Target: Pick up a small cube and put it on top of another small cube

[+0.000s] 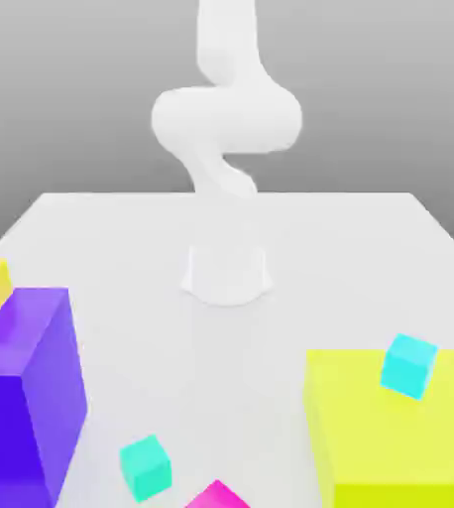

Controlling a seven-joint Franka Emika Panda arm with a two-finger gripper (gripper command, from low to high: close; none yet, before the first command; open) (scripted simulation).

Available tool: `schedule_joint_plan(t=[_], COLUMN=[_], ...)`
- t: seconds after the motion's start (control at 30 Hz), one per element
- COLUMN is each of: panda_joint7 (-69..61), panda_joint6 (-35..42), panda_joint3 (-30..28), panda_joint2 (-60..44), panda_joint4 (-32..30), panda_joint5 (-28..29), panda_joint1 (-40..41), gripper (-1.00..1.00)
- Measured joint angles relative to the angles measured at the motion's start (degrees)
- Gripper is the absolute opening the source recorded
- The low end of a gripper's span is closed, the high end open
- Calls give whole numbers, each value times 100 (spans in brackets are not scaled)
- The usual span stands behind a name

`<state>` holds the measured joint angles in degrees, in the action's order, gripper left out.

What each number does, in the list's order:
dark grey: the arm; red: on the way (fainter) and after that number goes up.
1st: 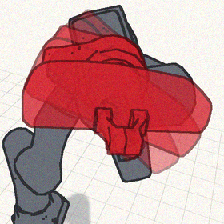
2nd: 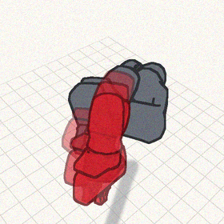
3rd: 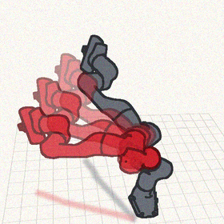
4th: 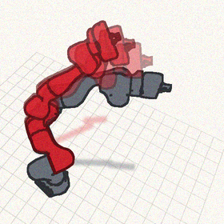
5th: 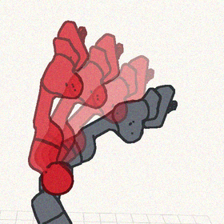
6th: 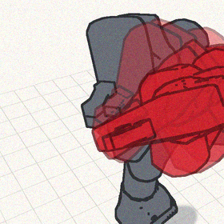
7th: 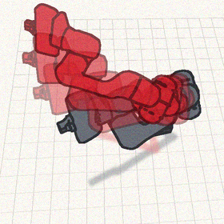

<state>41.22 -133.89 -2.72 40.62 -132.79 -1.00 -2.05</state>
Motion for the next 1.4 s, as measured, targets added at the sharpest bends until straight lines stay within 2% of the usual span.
schedule_joint_plan(t=[0.33,0.57,0.73,0.87,1.03,1.07,1.27,1.4], panda_joint7=[-2007,-3433,-4304,-4782,-5279,-5334,-5357,-5072], panda_joint6=[-849,-1428,-1861,-2246,-3000,-3103,-3145,-2704], panda_joint3=[-969,-1339,-1367,-1404,-886,-788,-738,-1092], panda_joint2=[-2109,-3573,-4582,-5339,-6375,-6513,-6581,-5990], panda_joint4=[-406,-683,-888,-1056,-887,-857,-841,-980], panda_joint5=[-603,-1085,-1217,-1043,-1516,-1584,-1615,-1235], panda_joint1=[-631,-766,-605,-469,-21,63,106,-168], gripper=[0,0,0,0,0,-100,-100,-100])
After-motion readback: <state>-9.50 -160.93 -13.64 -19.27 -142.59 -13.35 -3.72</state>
